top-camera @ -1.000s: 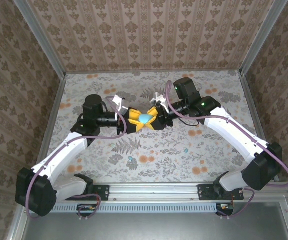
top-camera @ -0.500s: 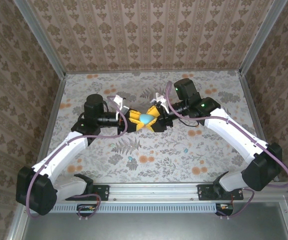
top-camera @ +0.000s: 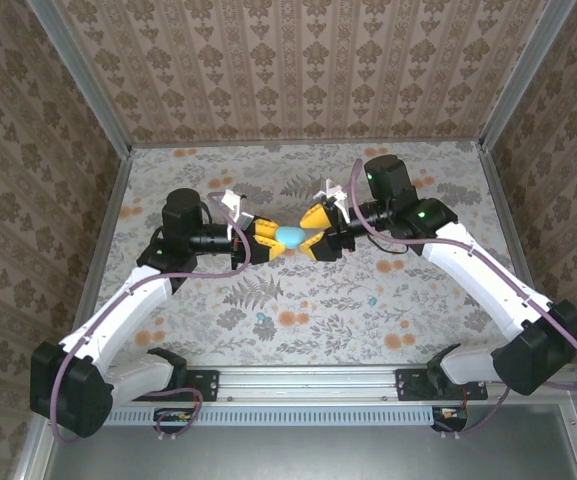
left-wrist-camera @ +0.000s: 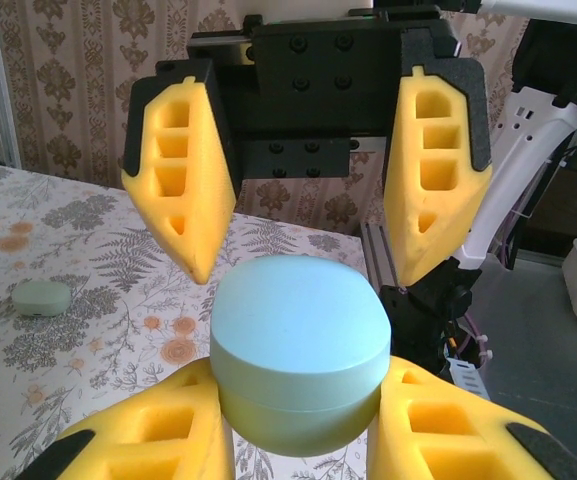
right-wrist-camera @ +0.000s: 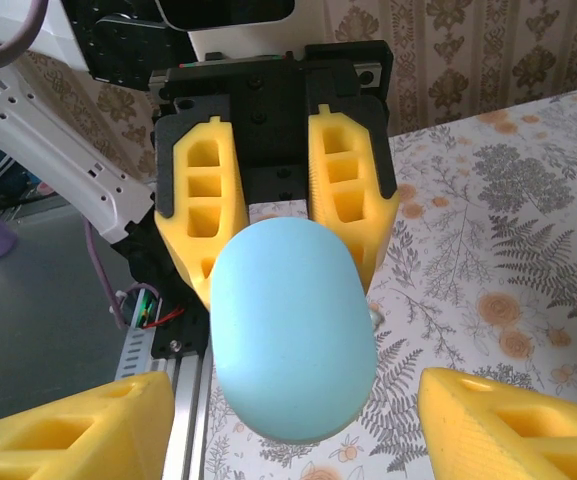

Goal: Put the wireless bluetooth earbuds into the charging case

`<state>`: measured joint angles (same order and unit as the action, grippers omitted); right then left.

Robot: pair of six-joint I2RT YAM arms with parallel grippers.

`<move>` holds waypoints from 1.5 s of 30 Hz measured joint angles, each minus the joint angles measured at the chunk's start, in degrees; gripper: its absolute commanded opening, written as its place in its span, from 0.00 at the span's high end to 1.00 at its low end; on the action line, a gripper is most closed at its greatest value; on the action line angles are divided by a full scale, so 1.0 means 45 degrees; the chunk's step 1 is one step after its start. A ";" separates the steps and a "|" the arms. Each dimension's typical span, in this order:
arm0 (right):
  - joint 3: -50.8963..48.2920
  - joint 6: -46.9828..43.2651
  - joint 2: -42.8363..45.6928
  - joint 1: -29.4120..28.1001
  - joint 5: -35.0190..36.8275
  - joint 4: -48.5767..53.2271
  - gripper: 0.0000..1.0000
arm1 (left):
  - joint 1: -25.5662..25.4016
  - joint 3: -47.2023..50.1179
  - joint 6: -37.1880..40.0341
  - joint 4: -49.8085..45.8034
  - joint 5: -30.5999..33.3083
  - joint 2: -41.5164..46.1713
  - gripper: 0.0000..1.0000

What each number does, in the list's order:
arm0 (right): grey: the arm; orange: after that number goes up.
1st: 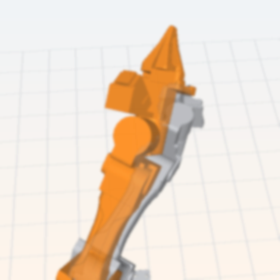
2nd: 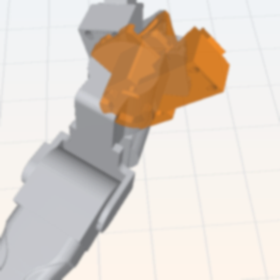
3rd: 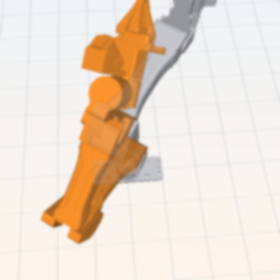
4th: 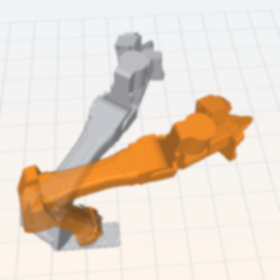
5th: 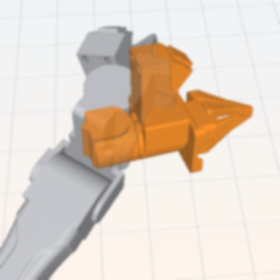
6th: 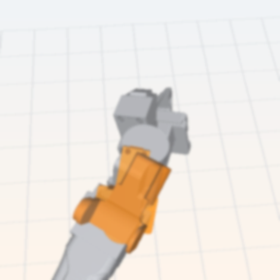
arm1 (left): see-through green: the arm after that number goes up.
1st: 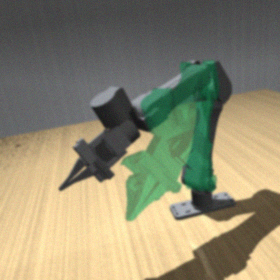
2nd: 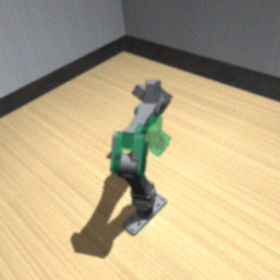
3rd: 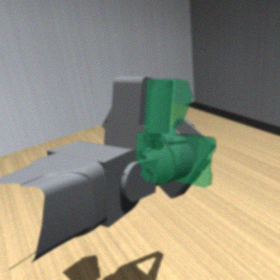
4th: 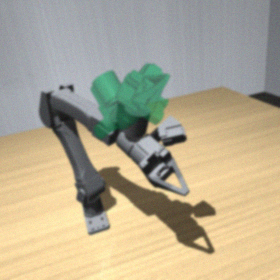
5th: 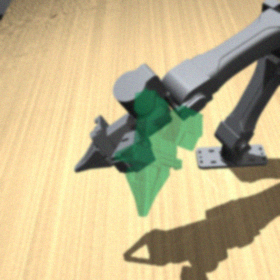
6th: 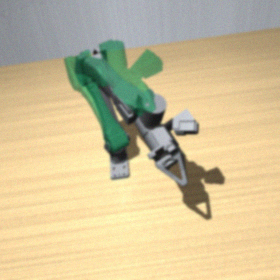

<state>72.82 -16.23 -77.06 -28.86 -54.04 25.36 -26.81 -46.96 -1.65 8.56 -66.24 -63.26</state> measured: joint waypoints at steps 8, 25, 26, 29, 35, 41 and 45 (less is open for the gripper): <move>0.0000 0.0330 -0.0384 0.0000 -0.0010 -0.0423 0.32 | 0.0000 0.0000 0.0044 0.0000 0.0005 0.0000 0.85; 0.0248 0.0826 -0.0782 -0.0073 0.1156 -0.0563 0.31 | 0.0199 0.0000 0.0141 -0.0418 0.0607 0.0000 0.85; 0.0248 0.0923 -0.0782 -0.0073 0.1302 -0.0568 0.31 | 0.0214 0.0005 0.0160 -0.0452 0.0680 0.0000 0.85; 0.0262 0.1122 -0.0772 -0.0073 0.1559 -0.0670 0.31 | 0.0223 0.0015 0.0189 -0.0539 0.0855 0.0000 0.85; 0.0321 0.1540 -0.0656 -0.0068 0.2259 -0.1030 0.30 | 0.0233 0.0053 0.0199 -0.0748 0.1117 0.0000 0.85; 0.0398 0.1909 -0.0607 0.0044 0.4031 -0.1520 0.29 | 0.0112 0.0141 0.0364 -0.1001 0.0733 0.0078 0.86; 0.0350 0.2025 -0.0427 0.0024 0.4517 -0.1511 0.28 | 0.0121 0.0155 0.0364 -0.0865 0.0767 0.0092 0.87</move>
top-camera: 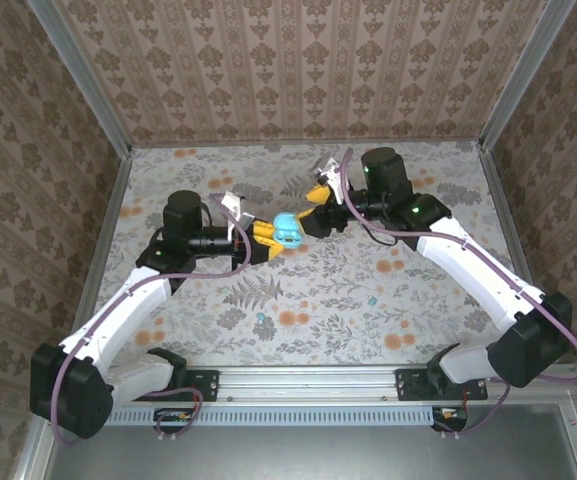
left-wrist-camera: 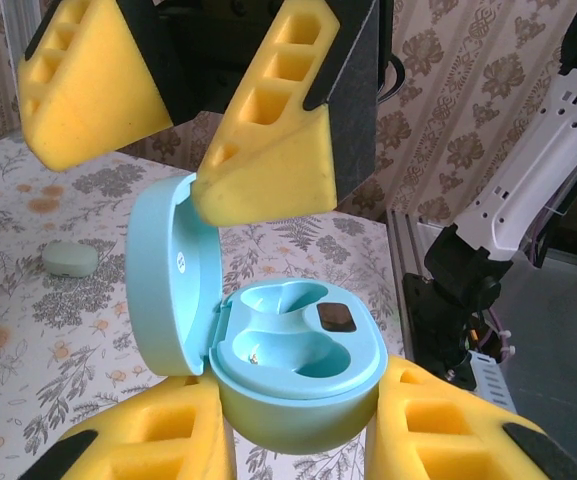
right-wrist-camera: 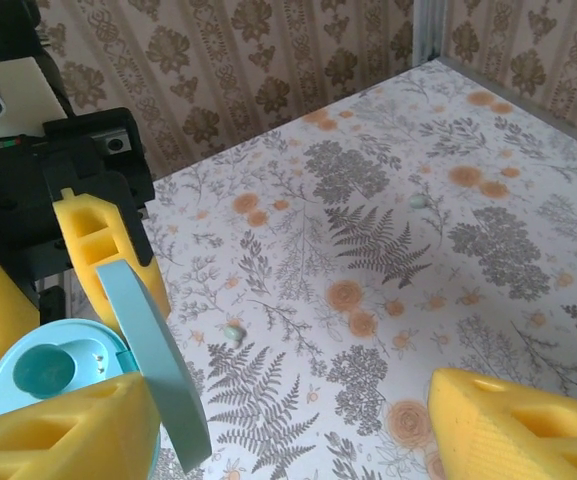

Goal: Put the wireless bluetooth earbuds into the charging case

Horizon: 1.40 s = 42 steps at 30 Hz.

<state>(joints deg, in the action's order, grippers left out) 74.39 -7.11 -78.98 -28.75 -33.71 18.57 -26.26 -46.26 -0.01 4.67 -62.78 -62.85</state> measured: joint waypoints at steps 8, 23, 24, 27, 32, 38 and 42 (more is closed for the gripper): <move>-0.0335 0.0413 0.0772 0.0136 0.0073 -0.0034 0.27 | 0.0457 0.0500 -0.0311 0.0602 -0.0107 0.0015 0.88; -0.0782 0.4833 0.0714 0.0311 0.1875 0.1656 0.36 | 0.2754 0.1846 -0.1583 0.1331 -0.0083 0.0695 0.91; -0.1049 0.5435 0.0442 0.0306 0.2079 0.1685 0.37 | 0.2982 0.1919 -0.1588 0.1205 -0.0039 0.0928 0.92; -0.1783 0.6897 -0.0505 0.0141 0.2521 0.1749 0.42 | 0.3589 0.2186 -0.1579 0.0743 0.0131 0.1705 0.91; -0.2608 0.8641 -0.2268 -0.1015 0.3026 0.1734 0.44 | 0.4410 0.2667 -0.1574 -0.0209 0.0452 0.3041 0.91; -0.2093 0.9296 -0.4532 -0.2846 0.3031 0.1637 0.56 | 0.4974 0.2705 -0.1418 -0.1501 0.0690 0.4371 0.91; -0.1180 0.9311 -0.6101 -0.3779 0.3021 0.1632 0.58 | 0.5022 0.2633 -0.1370 -0.2307 0.0690 0.4609 0.91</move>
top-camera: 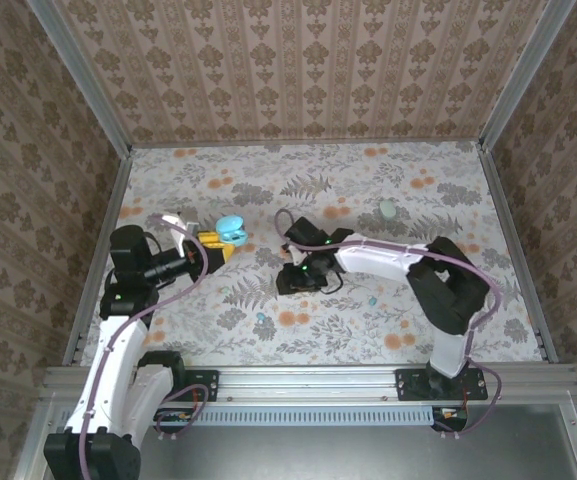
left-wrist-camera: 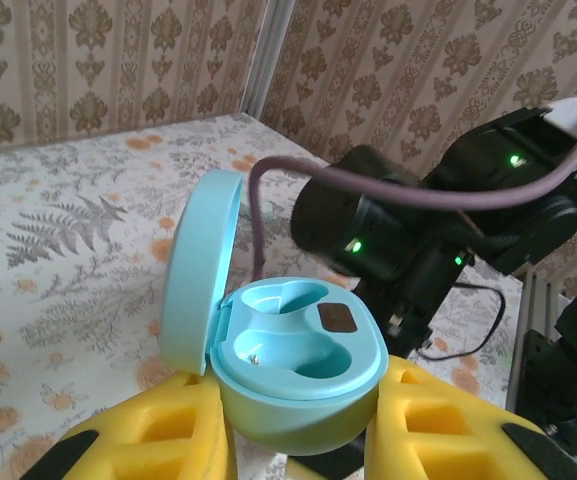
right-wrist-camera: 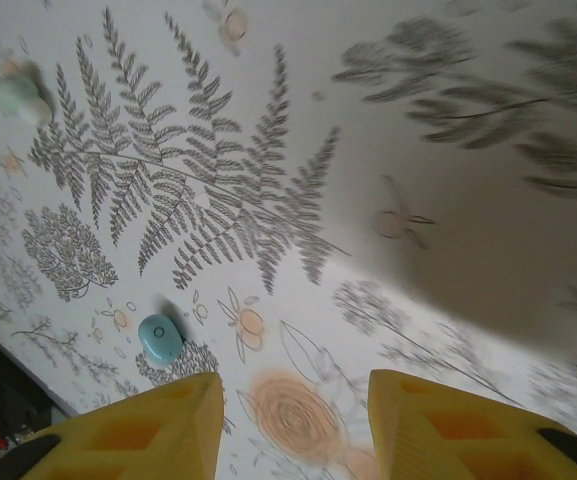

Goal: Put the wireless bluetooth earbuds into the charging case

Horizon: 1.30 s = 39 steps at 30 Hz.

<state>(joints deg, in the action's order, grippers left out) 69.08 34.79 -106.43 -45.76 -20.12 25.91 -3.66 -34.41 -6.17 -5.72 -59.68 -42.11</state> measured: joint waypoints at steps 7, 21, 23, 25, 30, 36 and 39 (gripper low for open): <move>0.0787 -0.0005 -0.1379 -0.0971 0.0087 0.0107 0.61 | 0.0000 -0.0617 -0.0063 -0.0690 0.0408 0.0379 0.91; 0.2535 -0.0520 -0.2103 -0.2370 0.1156 0.1360 0.60 | 0.0000 -0.1695 0.0034 -0.1991 0.2293 0.1112 0.91; 0.2686 -0.0680 -0.2181 -0.2482 0.1375 0.1632 0.60 | 0.0005 -0.1758 0.0078 -0.2084 0.2574 0.1117 0.91; 0.2880 -0.0787 -0.2254 -0.2569 0.1549 0.1889 0.60 | 0.0005 -0.1783 0.0092 -0.2152 0.2812 0.1161 0.91; 0.3303 -0.1044 -0.2395 -0.2705 0.1875 0.2205 0.59 | 0.0005 -0.1783 0.0126 -0.2361 0.3104 0.1350 0.91; 0.3604 -0.1127 -0.2584 -0.2803 0.2084 0.2429 0.59 | 0.0005 -0.1783 0.0131 -0.2516 0.3249 0.1443 0.91; 0.3900 -0.1175 -0.2803 -0.2885 0.2098 0.2569 0.59 | 0.0005 -0.1783 0.0131 -0.2565 0.3279 0.1467 0.91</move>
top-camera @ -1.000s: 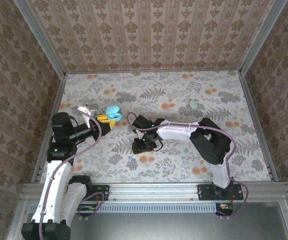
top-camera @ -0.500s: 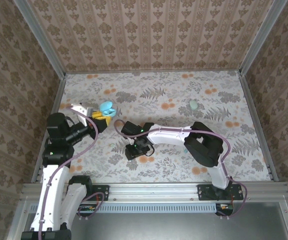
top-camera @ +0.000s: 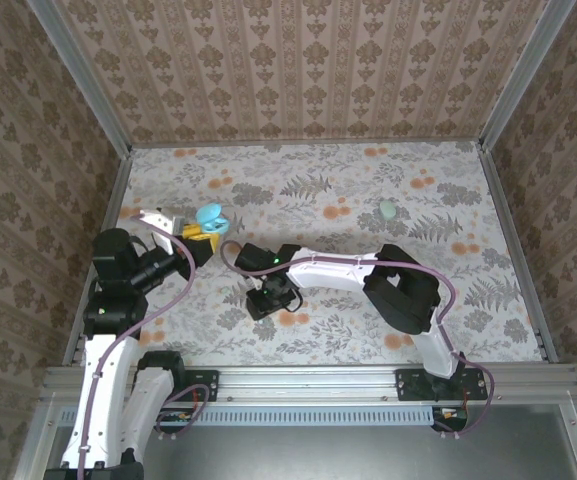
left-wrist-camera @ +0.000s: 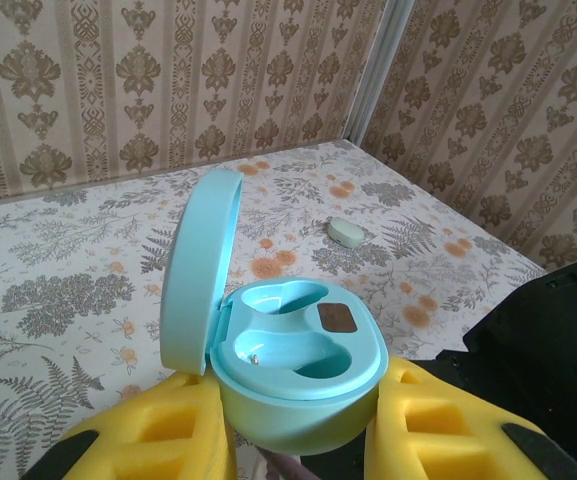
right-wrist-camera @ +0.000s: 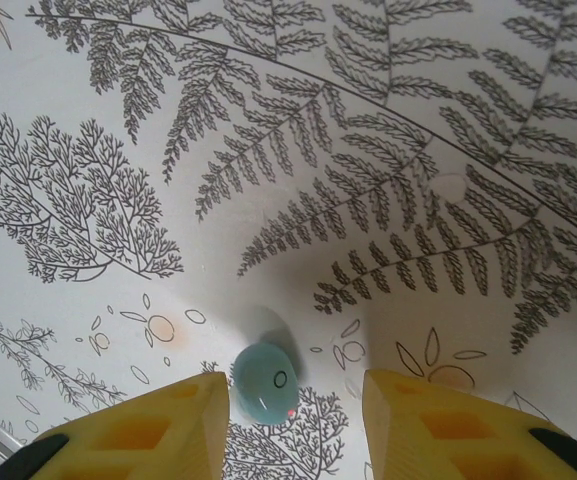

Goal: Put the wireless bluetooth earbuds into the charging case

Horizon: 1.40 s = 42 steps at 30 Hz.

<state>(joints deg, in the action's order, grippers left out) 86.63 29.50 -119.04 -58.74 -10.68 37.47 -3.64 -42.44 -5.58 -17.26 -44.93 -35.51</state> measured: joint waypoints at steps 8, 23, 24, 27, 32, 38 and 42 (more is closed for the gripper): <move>0.0374 -0.0189 -0.0447 -0.0257 0.0005 0.0214 0.60 | 0.0000 0.0000 0.0000 -0.0083 0.0005 0.0083 0.91; 0.0573 -0.0170 -0.0612 -0.0228 0.0325 0.0597 0.74 | 0.0000 0.0005 -0.0005 -0.0078 0.0049 0.0287 0.91; 0.0563 -0.0160 -0.0607 -0.0189 0.0345 0.0588 0.75 | 0.0000 0.0005 -0.0005 -0.0078 0.0044 0.0301 0.91; 0.0053 0.0015 -0.0306 -0.0024 0.0330 0.0214 0.77 | 0.0000 0.0029 -0.0010 -0.0034 0.0039 0.0325 0.91; -0.1894 0.0534 0.1331 0.1088 0.0549 -0.0238 0.80 | 0.0000 0.0413 -0.0175 0.0427 -0.0073 0.0306 0.91; -0.2924 0.0792 0.3784 0.2803 0.0923 -0.0199 0.80 | -0.0063 0.0855 -0.0602 0.1574 -0.0554 -0.0277 0.91; -0.2851 0.0772 0.5139 0.3143 0.1229 0.0311 0.80 | -0.0816 0.1020 -0.0627 0.2414 -0.0612 -0.0845 0.91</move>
<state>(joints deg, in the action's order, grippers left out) 73.80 32.97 -95.92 -44.60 -5.15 38.87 -7.31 -37.85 -8.40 -6.39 -47.68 -39.31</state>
